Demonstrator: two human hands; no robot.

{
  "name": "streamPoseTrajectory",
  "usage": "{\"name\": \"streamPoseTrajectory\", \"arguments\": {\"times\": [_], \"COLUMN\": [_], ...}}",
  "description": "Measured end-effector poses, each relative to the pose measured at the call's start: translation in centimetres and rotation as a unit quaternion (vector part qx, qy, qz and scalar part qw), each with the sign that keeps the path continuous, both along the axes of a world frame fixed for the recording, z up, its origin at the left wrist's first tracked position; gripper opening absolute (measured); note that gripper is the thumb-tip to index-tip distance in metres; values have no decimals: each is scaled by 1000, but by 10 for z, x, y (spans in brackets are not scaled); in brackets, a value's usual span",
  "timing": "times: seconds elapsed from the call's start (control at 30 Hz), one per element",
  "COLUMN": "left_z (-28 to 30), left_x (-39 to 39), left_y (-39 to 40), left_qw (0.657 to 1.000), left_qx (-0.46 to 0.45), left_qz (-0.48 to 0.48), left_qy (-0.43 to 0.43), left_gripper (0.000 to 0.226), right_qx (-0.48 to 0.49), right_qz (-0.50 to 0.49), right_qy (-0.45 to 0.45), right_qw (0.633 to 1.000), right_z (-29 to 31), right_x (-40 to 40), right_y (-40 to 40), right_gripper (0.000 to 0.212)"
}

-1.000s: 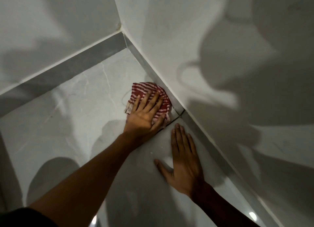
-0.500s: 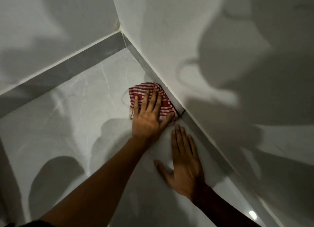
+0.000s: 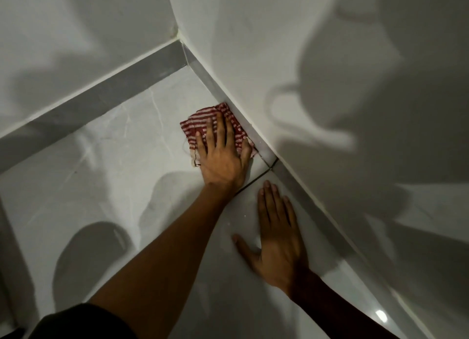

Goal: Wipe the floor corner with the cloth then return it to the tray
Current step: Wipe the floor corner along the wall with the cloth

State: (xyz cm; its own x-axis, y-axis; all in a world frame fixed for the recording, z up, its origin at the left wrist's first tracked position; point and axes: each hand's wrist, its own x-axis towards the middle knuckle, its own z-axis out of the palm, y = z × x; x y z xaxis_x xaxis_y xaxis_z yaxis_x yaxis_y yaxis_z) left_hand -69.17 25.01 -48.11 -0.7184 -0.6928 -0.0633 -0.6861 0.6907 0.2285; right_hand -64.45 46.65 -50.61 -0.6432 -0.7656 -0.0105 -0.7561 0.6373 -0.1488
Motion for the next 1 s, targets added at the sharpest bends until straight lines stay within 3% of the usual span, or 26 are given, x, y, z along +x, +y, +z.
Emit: {"name": "streamPoseTrajectory", "arguments": {"times": [0.2, 0.5, 0.7, 0.77, 0.9, 1.0], "left_z": [15, 24, 50, 69, 110, 150], "left_x": [1, 31, 60, 66, 105, 142], "left_y": [13, 15, -1, -5, 4, 21], "left_qw": [999, 981, 905, 907, 940, 934], "left_qx": [32, 61, 169, 200, 261, 323], "left_qz": [-29, -185, -389, -368, -210, -118], "left_qy": [-6, -22, -47, -40, 72, 99], "left_gripper": [65, 55, 62, 62, 66, 63], "right_qx": [20, 1, 12, 15, 13, 20], "right_qz": [-3, -79, -71, -58, -27, -51], "right_qy": [4, -5, -32, -64, -99, -92], "right_qw": [1000, 997, 997, 996, 995, 994], "right_z": [2, 0, 3, 15, 52, 103], "right_x": [-1, 8, 21, 30, 37, 33], "right_y": [-1, -5, 3, 10, 25, 20], "right_gripper": [112, 123, 118, 115, 107, 112]}}
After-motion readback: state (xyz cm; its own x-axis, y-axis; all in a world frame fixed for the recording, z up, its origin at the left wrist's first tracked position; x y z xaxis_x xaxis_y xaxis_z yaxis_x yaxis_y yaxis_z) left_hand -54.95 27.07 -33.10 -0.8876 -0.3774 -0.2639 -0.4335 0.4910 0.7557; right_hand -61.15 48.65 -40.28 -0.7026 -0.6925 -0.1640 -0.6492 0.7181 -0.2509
